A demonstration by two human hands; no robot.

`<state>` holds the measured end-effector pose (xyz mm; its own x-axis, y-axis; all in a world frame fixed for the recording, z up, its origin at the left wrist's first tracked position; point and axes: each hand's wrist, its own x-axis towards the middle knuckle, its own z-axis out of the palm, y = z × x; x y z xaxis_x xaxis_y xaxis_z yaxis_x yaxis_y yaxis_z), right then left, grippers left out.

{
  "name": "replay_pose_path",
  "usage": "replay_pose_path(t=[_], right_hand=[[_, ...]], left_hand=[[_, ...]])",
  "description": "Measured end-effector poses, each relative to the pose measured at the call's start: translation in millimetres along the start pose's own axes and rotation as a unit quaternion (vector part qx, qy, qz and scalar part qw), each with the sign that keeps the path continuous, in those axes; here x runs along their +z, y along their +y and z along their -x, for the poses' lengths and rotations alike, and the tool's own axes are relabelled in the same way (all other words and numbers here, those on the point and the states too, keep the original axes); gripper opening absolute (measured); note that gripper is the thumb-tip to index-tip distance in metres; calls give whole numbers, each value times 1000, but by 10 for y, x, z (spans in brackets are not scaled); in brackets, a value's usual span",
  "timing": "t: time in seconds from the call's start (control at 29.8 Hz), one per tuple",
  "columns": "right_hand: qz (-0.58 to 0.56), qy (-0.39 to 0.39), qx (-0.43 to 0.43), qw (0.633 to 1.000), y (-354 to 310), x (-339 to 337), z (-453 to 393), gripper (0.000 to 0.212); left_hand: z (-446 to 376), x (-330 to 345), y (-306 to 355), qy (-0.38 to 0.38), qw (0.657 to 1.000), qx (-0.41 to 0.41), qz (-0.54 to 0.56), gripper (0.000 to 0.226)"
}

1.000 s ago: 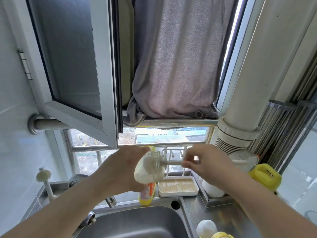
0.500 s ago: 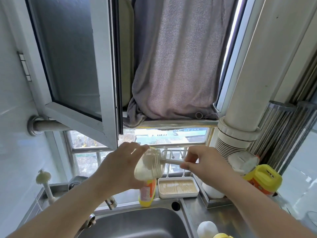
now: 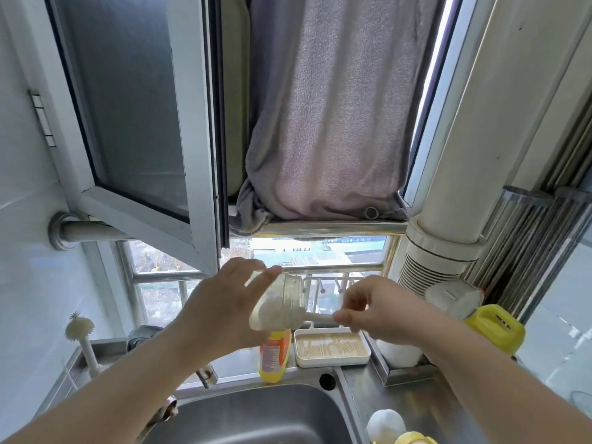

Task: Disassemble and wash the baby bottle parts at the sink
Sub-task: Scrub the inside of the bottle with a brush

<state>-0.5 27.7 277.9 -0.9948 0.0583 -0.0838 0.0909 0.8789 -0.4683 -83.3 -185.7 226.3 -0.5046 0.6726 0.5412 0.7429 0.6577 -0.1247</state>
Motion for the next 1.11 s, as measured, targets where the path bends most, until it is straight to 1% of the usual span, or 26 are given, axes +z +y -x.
replay_pose_path(t=[0.13, 0.24, 0.3, 0.34, 0.4, 0.44, 0.5, 0.54, 0.57, 0.6, 0.64, 0.67, 0.74, 0.81, 0.87, 0.91, 0.94, 0.97, 1.01, 1.04, 1.07, 1.11], right_hand=[[14, -34, -22, 999, -108, 85, 13, 25], [-2, -45, -3, 999, -60, -12, 55, 24], [-32, -28, 8, 999, -53, -69, 45, 24], [-85, -17, 17, 996, -78, -46, 32, 24], [-202, -1, 41, 978, -133, 40, 4, 23], [-233, 6, 49, 971, -139, 75, 3, 22], [-247, 4, 55, 967, -94, 110, 22, 21], [-244, -2, 54, 968, -68, 110, 36, 21], [-236, -8, 49, 971, -59, 100, 51, 22], [-225, -12, 38, 973, -60, 91, 59, 22], [-214, -15, 22, 977, -83, 88, 67, 21], [-200, -21, 4, 979, -114, 95, 71, 20], [-167, -27, -21, 985, -171, 109, 85, 21], [-92, -21, -34, 995, -146, 54, 110, 20], [40, 41, -35, 998, -54, -58, 125, 17], [111, 90, -39, 989, -29, -98, 128, 17], [177, 150, -55, 971, -36, -97, 119, 17], [225, 216, -99, 945, -73, -62, 99, 17], [253, 254, -141, 923, -123, 4, 92, 16], [263, 276, -170, 909, -156, 80, 90, 17], [268, 274, -176, 907, -154, 118, 85, 16], [264, 259, -169, 914, -115, 120, 81, 15]], left_hand=[[-40, 38, 105, 7, 1000, 15, 6, 89], [-19, 37, -15, 2, 1000, 14, -7, 96], [-26, 44, -16, 39, 999, 2, -7, 99], [-46, 59, 46, 61, 998, -5, 4, 98], [-50, 99, 215, 89, 996, -1, 20, 85], [-36, 133, 275, 98, 995, 10, 17, 75], [22, 180, 281, 102, 994, 43, 20, 60], [42, 179, 235, 99, 993, 57, 28, 61], [40, 154, 178, 89, 994, 63, 33, 69], [10, 103, 123, 69, 995, 62, 32, 82], [-40, 42, 76, 47, 997, 52, 31, 93], [-90, -13, 40, 22, 999, 36, 32, 99], [-164, -112, 12, -23, 999, 12, 20, 99], [-144, -122, -29, -39, 999, 5, 18, 94], [-69, -89, -63, -30, 998, -9, 54, 90], [-44, -72, -57, -19, 997, -15, 67, 90], [-41, -54, -34, -12, 997, -19, 72, 91], [-56, -43, 9, -12, 997, -18, 73, 92], [-71, -26, 59, -19, 997, -11, 71, 93], [-74, -14, 98, -27, 998, -2, 63, 93], [-66, -2, 98, -32, 998, 4, 54, 93], [-49, 2, 70, -33, 998, 1, 52, 94]])
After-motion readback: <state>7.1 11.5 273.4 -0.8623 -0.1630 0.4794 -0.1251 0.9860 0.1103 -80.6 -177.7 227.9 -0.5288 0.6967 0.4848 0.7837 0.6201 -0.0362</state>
